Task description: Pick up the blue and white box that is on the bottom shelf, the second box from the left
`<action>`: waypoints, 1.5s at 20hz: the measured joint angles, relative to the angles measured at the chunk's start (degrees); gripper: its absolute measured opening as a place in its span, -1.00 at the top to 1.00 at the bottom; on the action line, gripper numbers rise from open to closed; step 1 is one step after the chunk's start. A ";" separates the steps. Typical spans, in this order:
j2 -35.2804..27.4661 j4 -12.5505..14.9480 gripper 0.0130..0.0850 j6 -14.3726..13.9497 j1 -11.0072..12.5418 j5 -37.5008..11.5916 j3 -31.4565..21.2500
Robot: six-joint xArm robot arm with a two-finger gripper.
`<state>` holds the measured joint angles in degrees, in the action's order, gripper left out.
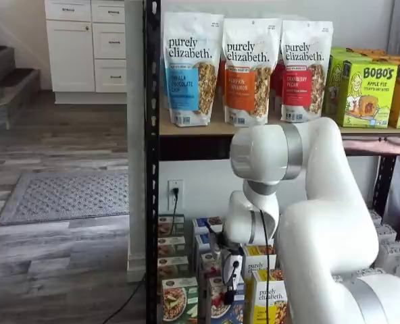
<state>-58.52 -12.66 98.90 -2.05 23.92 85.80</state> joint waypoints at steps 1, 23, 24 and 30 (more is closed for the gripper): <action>-0.04 -0.15 -0.56 0.09 -0.03 0.15 0.07; 0.75 -0.02 0.00 -0.17 -0.17 0.69 -0.85; 0.89 -0.06 0.00 -0.14 -0.20 0.48 -1.08; 2.40 -0.89 0.00 0.42 -0.48 -0.52 -3.32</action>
<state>-56.12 -13.55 99.32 -2.53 23.40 82.49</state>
